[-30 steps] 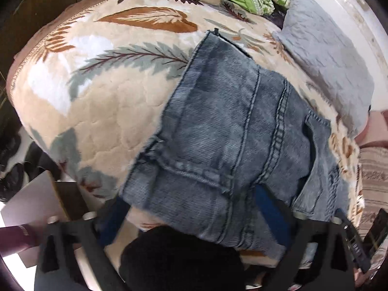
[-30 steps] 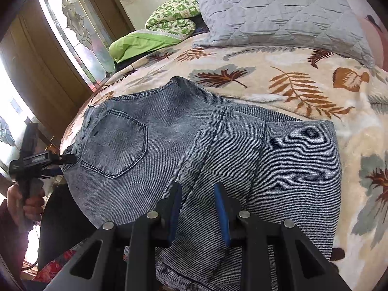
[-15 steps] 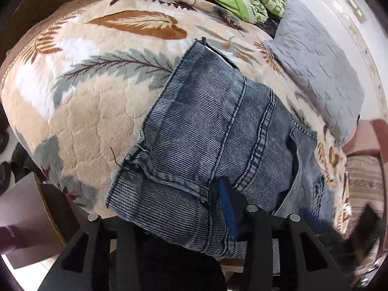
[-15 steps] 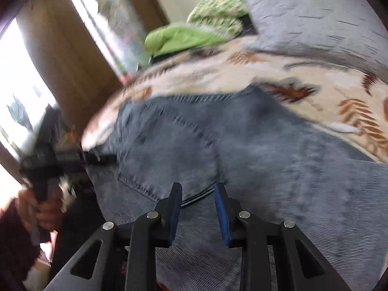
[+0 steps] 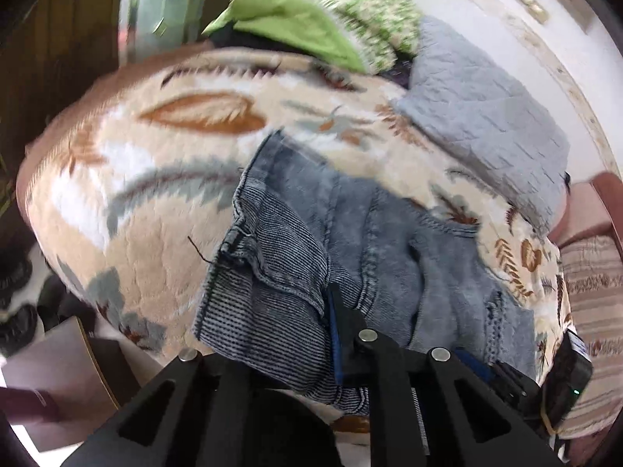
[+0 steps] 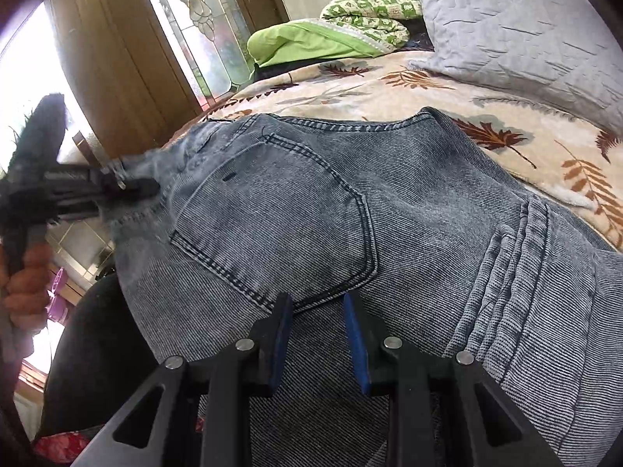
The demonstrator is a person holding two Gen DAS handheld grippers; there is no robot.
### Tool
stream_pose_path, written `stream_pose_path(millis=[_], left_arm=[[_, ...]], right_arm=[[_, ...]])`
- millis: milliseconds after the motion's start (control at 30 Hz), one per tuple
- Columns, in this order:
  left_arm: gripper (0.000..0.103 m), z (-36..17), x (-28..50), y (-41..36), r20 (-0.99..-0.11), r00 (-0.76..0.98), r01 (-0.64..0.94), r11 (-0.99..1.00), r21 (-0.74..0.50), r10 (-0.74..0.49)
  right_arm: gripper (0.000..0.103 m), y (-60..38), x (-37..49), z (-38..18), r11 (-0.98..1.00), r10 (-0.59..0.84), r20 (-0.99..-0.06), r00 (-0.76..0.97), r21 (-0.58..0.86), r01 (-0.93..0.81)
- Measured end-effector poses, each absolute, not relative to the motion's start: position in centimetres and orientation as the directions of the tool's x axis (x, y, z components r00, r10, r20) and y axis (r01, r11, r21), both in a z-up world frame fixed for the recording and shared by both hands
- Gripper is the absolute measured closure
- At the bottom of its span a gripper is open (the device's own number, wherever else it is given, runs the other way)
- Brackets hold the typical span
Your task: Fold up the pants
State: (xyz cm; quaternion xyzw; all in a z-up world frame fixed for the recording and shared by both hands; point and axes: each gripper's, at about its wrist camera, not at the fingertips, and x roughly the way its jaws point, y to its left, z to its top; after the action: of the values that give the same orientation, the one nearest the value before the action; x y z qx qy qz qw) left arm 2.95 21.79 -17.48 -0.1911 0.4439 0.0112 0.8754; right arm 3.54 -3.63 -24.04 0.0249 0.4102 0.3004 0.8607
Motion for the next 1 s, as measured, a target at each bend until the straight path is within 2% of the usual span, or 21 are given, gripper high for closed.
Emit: stream_pose_path(millis=[200,333,433,633,767,833,933,1000], left_arm=[[0.090,-13.1,2.1,17.7,-0.731,0.671,-0.048,0.976,-0.215,-0.128],[0.091,-10.2,1.1,14.3,-0.694,0.706,0.065,0.988,-0.138,-0.143],[0.091,-8.2,0.3,11.0,-0.671,0.717,0.159,0.982,-0.104,-0.187],[0.091,-6.3,0.5,2.9,-0.674,0.679,0.326,0.942,-0.078,-0.291],[0.091,-7.8,0.8,-4.2,-0.701,0.624,0.445,0.894,-0.046,-0.346],[0.091,-10.4,1.2,-8.0,-0.742,0.569,0.495,0.868,-0.034,-0.354],[0.090,-15.7,1.9,-12.1,-0.834,0.452,0.542,0.840,-0.023,-0.315],[0.086,-18.8,1.9,-13.9,-0.892,0.359,0.576,0.817,-0.021,-0.276]], right_arm=[[0.072,-4.3,3.8,-23.8,0.805,0.558,-0.692,0.458,0.317,-0.502],[0.072,-8.0,4.5,-22.3,0.780,0.619,-0.668,0.414,0.464,-0.420],[0.072,-13.6,4.5,-19.5,0.800,0.596,-0.592,0.543,0.497,-0.337],[0.072,-25.9,2.9,-16.0,0.861,0.389,-0.514,0.765,0.499,-0.102],[0.072,-31.5,2.0,-16.0,0.824,0.322,-0.487,0.812,0.567,0.014],[0.072,-33.4,1.7,-16.1,0.809,0.293,-0.487,0.823,0.585,0.058],[0.072,-34.2,1.6,-15.8,0.847,0.215,-0.527,0.822,0.519,0.112],[0.072,-34.0,1.4,-15.8,0.884,0.167,-0.553,0.816,0.451,0.125]])
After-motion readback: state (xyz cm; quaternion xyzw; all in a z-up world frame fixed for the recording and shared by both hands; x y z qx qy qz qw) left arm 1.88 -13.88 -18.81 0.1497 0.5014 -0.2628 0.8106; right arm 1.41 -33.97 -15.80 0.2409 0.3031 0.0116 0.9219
